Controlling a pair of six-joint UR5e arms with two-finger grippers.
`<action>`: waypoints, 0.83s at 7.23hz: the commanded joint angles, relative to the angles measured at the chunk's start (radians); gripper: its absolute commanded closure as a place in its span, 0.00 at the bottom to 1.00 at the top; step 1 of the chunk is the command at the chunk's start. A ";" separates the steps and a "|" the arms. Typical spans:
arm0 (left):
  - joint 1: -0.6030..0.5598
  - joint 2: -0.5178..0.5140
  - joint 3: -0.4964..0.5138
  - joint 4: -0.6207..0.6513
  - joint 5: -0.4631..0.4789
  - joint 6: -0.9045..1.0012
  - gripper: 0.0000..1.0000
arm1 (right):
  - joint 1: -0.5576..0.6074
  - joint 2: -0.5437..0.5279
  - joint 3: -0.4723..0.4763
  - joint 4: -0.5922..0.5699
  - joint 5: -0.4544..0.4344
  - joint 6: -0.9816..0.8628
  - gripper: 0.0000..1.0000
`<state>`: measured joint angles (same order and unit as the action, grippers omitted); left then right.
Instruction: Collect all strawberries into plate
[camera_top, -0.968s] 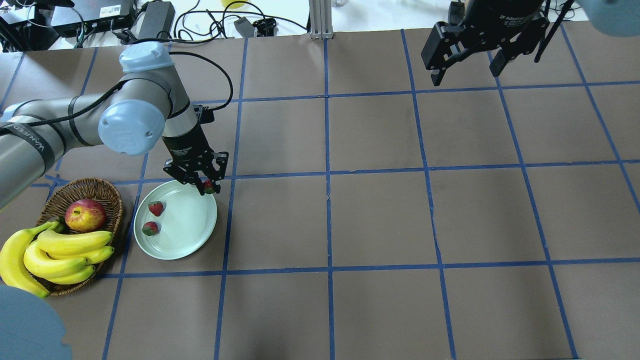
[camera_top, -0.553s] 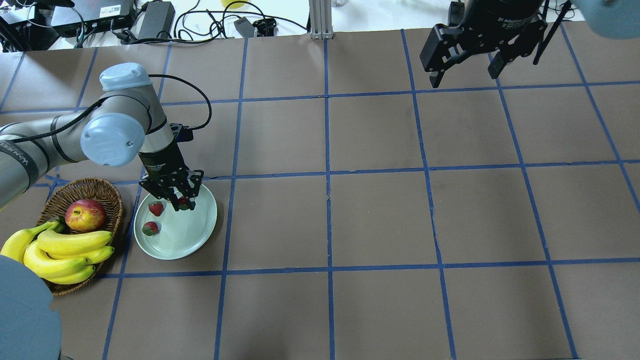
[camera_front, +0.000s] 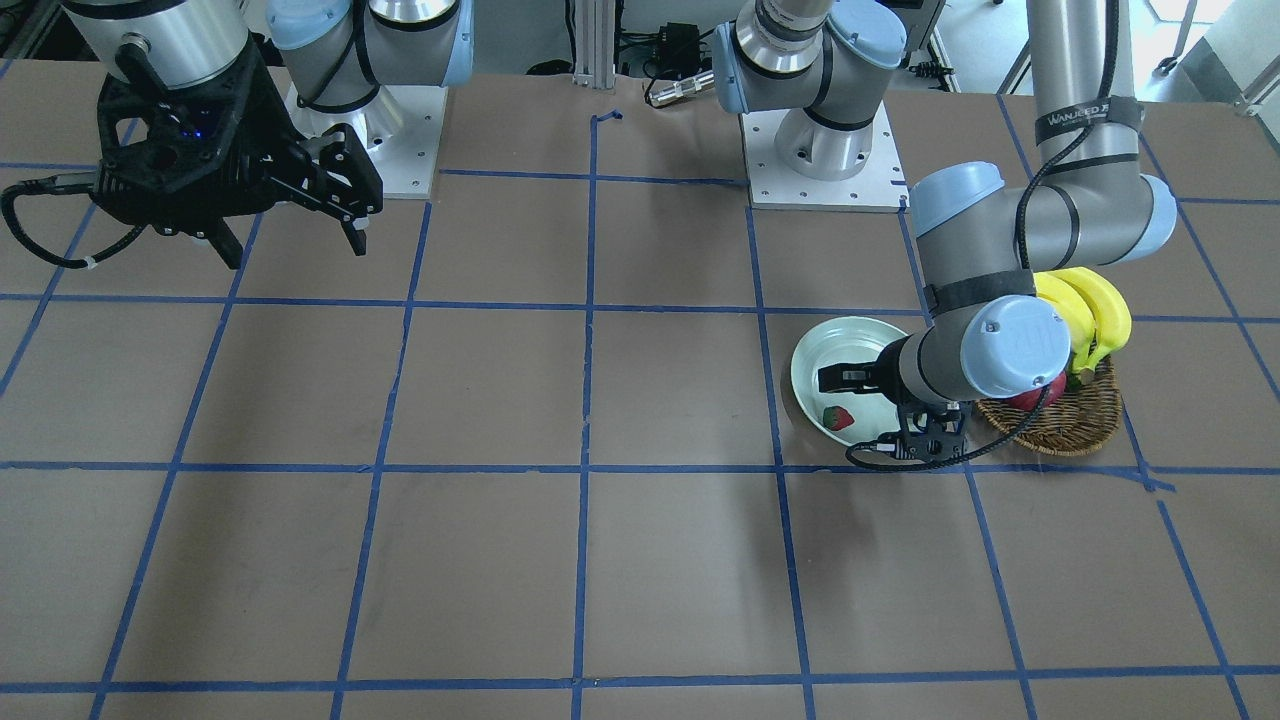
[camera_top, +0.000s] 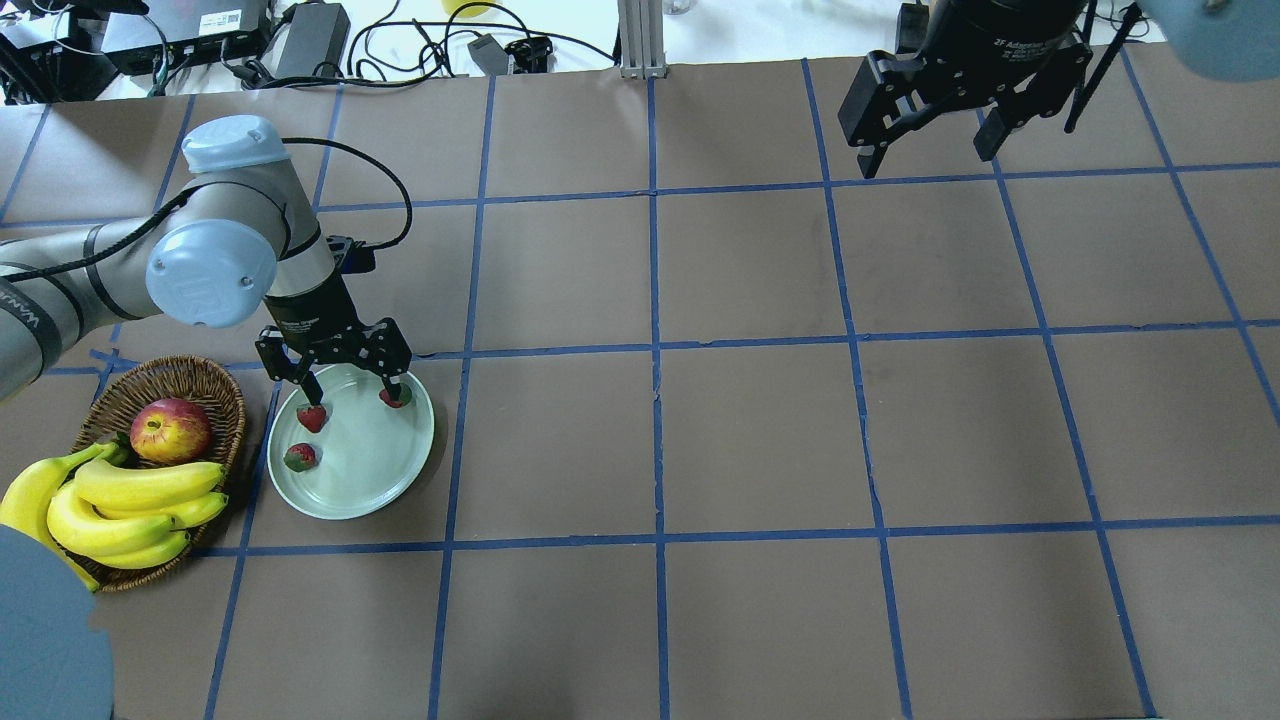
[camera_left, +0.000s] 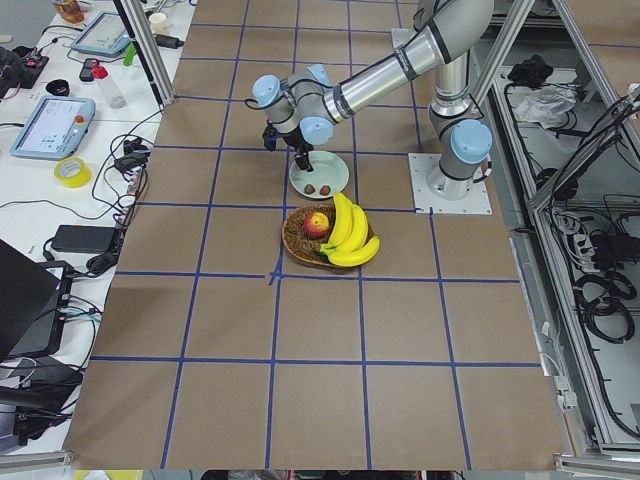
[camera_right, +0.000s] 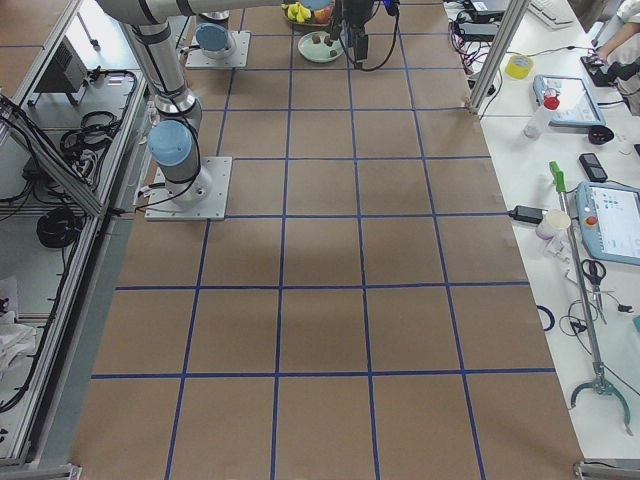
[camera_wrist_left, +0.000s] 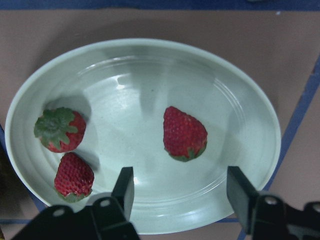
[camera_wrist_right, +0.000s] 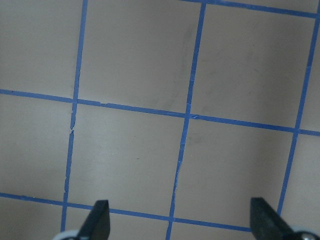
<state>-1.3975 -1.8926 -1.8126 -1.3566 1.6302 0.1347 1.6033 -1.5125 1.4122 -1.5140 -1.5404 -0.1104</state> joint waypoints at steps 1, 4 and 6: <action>-0.018 0.039 0.120 -0.002 -0.007 0.015 0.00 | -0.002 0.000 0.001 0.000 0.000 0.000 0.00; -0.121 0.128 0.254 -0.006 -0.009 -0.001 0.00 | 0.000 0.000 0.001 0.000 0.002 0.003 0.00; -0.185 0.206 0.282 -0.059 -0.009 -0.003 0.00 | -0.002 0.000 0.001 -0.002 0.003 0.000 0.00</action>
<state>-1.5468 -1.7320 -1.5480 -1.3889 1.6235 0.1336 1.6027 -1.5125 1.4128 -1.5144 -1.5376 -0.1088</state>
